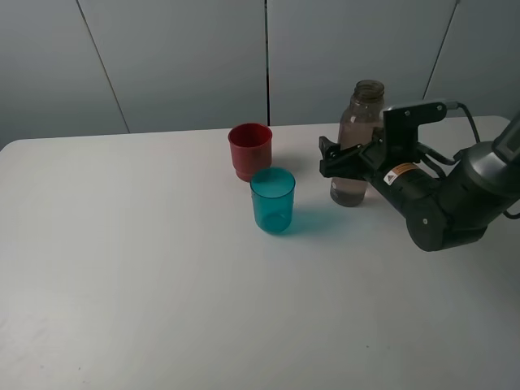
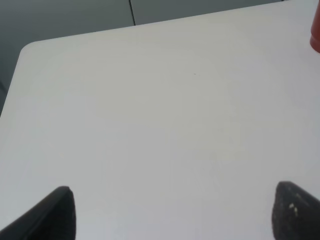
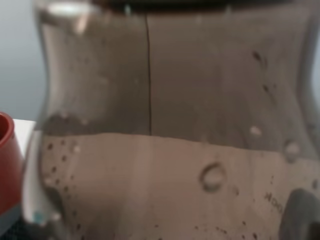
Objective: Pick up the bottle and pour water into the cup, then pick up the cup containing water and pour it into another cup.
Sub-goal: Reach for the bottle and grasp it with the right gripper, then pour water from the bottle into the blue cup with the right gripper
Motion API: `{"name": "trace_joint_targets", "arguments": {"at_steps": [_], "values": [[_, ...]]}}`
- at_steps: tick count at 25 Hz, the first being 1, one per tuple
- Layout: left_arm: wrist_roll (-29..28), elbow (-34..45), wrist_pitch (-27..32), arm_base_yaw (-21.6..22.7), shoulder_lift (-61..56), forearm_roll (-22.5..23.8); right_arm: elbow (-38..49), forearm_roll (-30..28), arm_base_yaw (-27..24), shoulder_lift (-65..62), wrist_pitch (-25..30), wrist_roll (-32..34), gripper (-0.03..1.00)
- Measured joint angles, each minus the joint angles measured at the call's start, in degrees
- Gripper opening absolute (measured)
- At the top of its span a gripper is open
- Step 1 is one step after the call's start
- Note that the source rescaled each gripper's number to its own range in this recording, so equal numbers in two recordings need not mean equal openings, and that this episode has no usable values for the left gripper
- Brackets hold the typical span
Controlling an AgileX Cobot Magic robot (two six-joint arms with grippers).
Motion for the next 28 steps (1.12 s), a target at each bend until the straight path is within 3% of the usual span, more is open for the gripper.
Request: {"name": "trace_joint_targets", "arguments": {"at_steps": [9,11,13,14,28], "values": [[0.0,0.0,0.0,0.0,0.0,0.0,-1.81,0.91,0.0,2.35,0.0,0.0,0.97],[0.0,0.0,0.0,0.0,0.0,0.0,-1.81,0.91,0.0,2.57,0.0,0.0,0.67],[0.0,0.0,0.0,0.0,0.0,0.0,-1.81,0.91,0.0,2.68,0.11,0.0,0.0],[0.0,0.0,0.0,0.0,0.0,0.0,-1.81,0.91,0.0,2.68,0.11,0.0,0.05],[0.0,0.0,0.0,0.0,0.0,0.0,-1.81,0.91,0.0,2.68,0.11,0.0,0.04]]}}
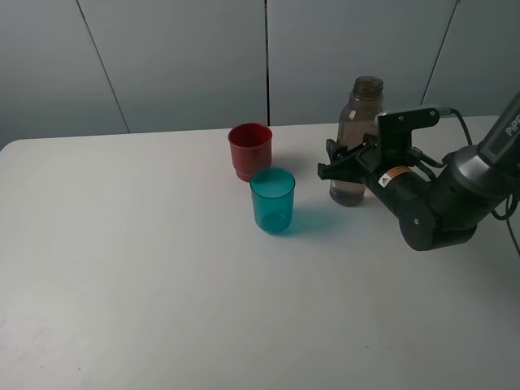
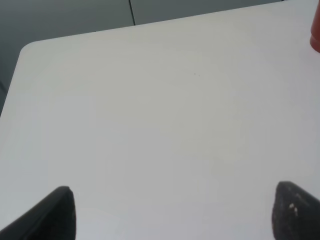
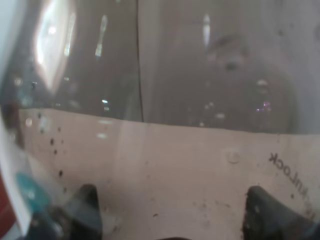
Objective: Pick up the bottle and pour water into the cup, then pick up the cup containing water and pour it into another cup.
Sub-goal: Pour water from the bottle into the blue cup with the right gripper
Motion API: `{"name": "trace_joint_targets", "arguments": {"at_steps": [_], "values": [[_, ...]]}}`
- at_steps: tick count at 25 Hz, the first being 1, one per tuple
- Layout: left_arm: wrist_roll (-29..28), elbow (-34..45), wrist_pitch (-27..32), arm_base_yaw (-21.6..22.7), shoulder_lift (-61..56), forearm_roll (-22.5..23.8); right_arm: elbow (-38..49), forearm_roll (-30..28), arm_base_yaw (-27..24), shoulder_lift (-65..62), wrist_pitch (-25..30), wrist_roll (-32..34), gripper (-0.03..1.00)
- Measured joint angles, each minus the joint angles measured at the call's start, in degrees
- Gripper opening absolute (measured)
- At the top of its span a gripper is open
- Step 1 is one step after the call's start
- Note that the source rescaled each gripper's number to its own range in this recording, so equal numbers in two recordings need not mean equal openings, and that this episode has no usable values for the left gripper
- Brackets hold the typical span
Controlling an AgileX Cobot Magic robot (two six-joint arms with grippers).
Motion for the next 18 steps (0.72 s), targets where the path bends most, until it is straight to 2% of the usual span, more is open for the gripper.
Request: {"name": "trace_joint_targets", "arguments": {"at_steps": [10,14,16,18], "values": [[0.0,0.0,0.0,0.0,0.0,0.0,0.0,0.14,0.0,-0.65,0.73,0.0,0.04],[0.0,0.0,0.0,0.0,0.0,0.0,0.12,0.14,0.0,-4.63,4.29,0.0,0.04],[0.0,0.0,0.0,0.0,0.0,0.0,0.68,0.02,0.0,-8.03,7.59,-0.33,0.04],[0.0,0.0,0.0,0.0,0.0,0.0,1.08,-0.1,0.0,-12.13,13.28,-1.54,0.04]]}}
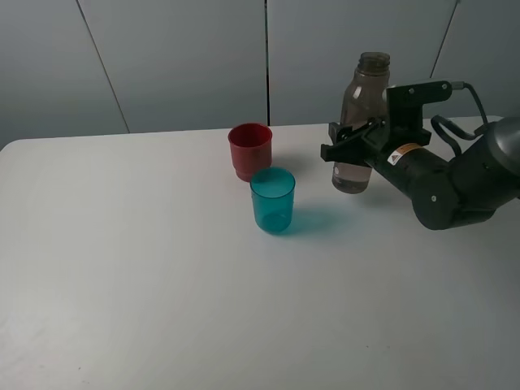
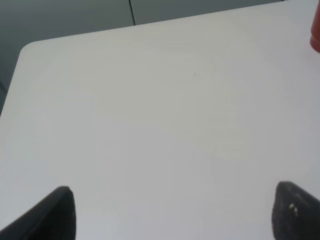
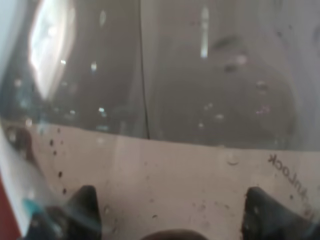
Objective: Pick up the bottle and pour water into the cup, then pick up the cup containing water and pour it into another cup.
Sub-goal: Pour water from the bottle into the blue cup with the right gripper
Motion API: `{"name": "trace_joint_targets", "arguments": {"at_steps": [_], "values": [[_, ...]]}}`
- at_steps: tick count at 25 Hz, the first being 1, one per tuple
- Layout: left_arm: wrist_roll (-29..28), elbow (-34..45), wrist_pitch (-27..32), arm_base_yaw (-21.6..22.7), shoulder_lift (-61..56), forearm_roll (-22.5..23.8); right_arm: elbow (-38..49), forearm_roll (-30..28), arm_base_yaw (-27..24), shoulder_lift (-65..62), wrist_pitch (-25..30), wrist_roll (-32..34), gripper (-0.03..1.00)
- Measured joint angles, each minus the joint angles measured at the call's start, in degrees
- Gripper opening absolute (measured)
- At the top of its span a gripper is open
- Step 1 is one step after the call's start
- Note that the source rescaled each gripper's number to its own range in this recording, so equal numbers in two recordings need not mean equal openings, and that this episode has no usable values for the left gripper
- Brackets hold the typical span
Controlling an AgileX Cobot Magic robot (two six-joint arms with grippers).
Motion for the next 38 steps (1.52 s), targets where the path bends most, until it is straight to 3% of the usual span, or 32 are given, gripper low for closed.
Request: {"name": "trace_joint_targets", "arguments": {"at_steps": [4,7,17,27,34,38], "values": [[0.0,0.0,0.0,0.0,0.0,0.0,0.25,-1.81,0.0,-8.87,13.81,-5.5,0.04],[0.0,0.0,0.0,0.0,0.0,0.0,0.25,-2.66,0.0,-15.21,20.84,-9.88,0.04],[0.0,0.0,0.0,0.0,0.0,0.0,0.33,-3.01,0.05,-22.37,32.83,-26.23,0.04],[0.0,0.0,0.0,0.0,0.0,0.0,0.33,-2.03,0.55,-22.37,36.94,-44.31,0.04],[0.0,0.0,0.0,0.0,0.0,0.0,0.33,3.08,3.56,-19.86,36.61,-60.39,0.04],[0.0,0.0,0.0,0.0,0.0,0.0,0.33,9.55,5.29,-17.19,33.91,-70.13,0.04]]}}
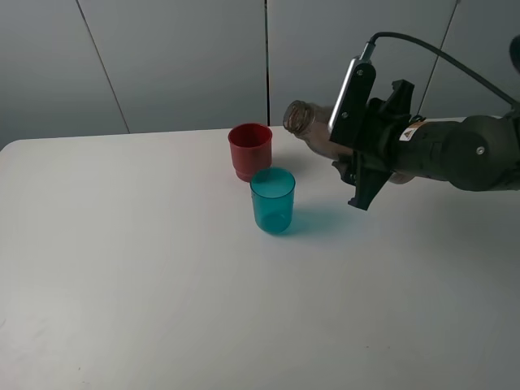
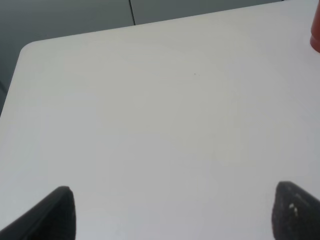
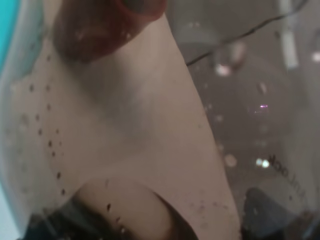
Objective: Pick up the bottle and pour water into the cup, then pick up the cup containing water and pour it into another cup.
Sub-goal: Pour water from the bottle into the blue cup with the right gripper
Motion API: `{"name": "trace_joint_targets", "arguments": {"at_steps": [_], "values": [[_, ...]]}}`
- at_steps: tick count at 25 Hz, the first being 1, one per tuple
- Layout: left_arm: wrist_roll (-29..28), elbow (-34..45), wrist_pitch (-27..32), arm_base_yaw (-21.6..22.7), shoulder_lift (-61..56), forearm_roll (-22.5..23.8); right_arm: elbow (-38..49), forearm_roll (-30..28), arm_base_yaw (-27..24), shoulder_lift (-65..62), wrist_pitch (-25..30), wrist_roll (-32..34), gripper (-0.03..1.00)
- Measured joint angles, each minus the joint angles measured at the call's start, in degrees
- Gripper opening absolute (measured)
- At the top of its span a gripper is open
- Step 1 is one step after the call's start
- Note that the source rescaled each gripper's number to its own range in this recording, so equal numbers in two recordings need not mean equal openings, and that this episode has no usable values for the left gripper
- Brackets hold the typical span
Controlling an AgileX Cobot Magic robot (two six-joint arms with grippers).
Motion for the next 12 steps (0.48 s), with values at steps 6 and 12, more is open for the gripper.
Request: {"name": "trace_joint_targets", "arguments": {"at_steps": [6,12], "values": [[0.0,0.0,0.0,0.0,0.0,0.0,-0.88,5.49,1.63,2.38,-2.16,-10.99,0.04],[0.0,0.0,0.0,0.0,0.0,0.0,-1.7,5.74,1.74,2.79,-2.44,-18.27,0.04]]}}
